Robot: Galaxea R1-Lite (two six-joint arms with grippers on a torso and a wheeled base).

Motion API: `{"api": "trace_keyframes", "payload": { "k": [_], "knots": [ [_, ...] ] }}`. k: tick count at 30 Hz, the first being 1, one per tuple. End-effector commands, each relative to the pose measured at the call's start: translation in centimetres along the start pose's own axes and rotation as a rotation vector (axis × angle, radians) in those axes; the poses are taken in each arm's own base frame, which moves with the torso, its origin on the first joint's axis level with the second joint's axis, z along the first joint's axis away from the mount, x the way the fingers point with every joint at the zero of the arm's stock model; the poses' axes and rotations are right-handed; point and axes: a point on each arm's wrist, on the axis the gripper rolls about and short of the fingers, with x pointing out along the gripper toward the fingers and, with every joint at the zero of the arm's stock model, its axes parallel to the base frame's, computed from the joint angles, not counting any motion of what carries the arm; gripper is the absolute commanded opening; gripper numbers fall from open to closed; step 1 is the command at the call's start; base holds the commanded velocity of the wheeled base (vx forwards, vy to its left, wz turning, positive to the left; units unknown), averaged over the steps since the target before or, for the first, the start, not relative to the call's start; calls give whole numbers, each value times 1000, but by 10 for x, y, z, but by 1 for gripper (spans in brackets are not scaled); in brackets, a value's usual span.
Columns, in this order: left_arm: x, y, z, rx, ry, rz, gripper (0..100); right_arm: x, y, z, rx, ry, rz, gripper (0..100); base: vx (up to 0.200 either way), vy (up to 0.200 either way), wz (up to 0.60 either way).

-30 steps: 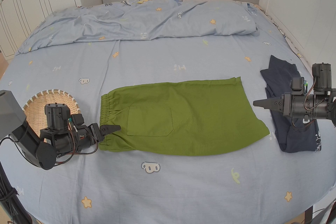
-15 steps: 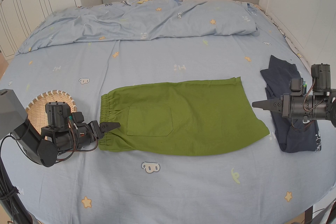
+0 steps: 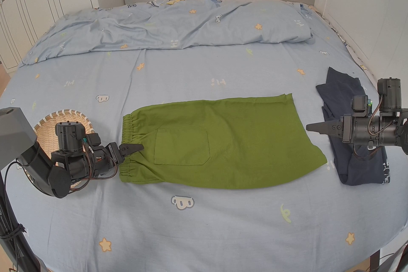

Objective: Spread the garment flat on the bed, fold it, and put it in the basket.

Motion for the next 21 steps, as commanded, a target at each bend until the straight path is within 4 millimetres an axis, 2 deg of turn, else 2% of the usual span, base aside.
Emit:
{"api": "trace_keyframes", "payload": {
  "k": [1, 10, 11, 16, 21],
  "knots": [
    [3, -4, 2, -68, 37, -73, 100, 1, -2, 0, 4, 2, -3, 100, 0, 0, 0],
    [9, -2, 0, -96, 60, -139, 100, 2, -5, 0, 8, 4, -9, 100, 0, 0, 0],
    [9, -1, 0, -100, 63, -136, 0, 2, -5, 0, 10, 4, -9, 100, 0, 0, 0],
    [8, -2, 1, -100, 64, -136, 0, 5, -8, 0, 16, 8, -12, 100, 0, 0, 0],
    [4, -1, 2, -109, 80, -151, 0, 7, -22, 1, 42, 11, -35, 100, 0, 0, 0]
  ]
}}
